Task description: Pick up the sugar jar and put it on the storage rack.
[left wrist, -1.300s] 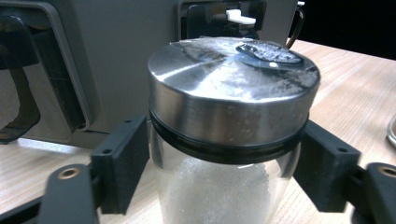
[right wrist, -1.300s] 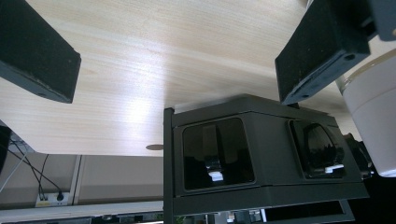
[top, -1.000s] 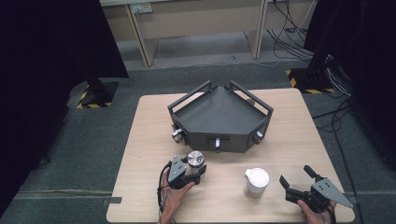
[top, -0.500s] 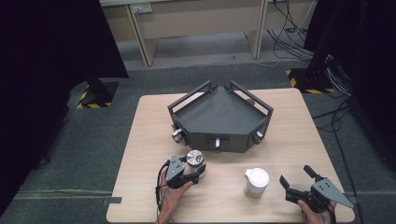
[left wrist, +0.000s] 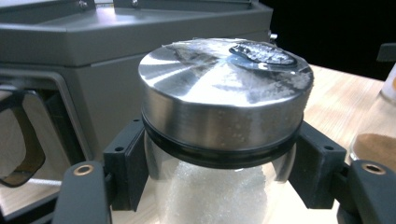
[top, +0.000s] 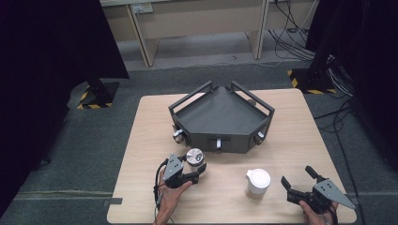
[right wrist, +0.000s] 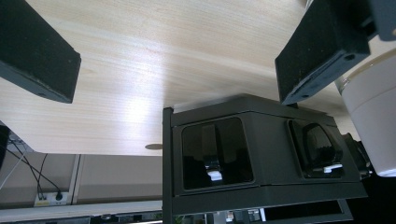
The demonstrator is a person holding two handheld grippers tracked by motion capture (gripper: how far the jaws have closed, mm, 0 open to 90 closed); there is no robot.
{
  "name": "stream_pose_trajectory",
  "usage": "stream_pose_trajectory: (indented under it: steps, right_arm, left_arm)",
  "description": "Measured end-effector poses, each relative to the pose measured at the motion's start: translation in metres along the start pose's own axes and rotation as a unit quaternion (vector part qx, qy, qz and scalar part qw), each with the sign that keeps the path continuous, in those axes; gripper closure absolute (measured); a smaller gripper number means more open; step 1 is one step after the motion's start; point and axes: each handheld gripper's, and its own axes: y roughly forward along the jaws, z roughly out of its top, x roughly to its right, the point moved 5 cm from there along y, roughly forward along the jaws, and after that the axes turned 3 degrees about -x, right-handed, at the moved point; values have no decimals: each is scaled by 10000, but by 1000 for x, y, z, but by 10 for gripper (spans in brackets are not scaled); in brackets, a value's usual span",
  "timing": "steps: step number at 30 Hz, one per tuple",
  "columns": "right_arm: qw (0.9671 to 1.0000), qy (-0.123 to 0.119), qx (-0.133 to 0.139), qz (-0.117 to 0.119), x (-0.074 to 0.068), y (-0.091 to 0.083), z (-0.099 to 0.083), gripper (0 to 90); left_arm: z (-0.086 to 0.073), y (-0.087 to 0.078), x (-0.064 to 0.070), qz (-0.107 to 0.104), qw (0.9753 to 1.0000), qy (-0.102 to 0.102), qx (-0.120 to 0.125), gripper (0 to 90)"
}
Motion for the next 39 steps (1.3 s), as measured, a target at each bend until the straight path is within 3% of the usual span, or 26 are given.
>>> stream_pose_trajectory:
  steps: [14, 39]
  right_arm:
    - [10000, -2, 2, 8, 0, 0, 0, 4]
    - [10000, 29, 12, 33, 1, -1, 1, 3]
  left_arm:
    - [20, -2, -3, -180, 9998, 70, 38, 308]
    - [102, -2, -22, -248, 9996, -21, -106, 308]
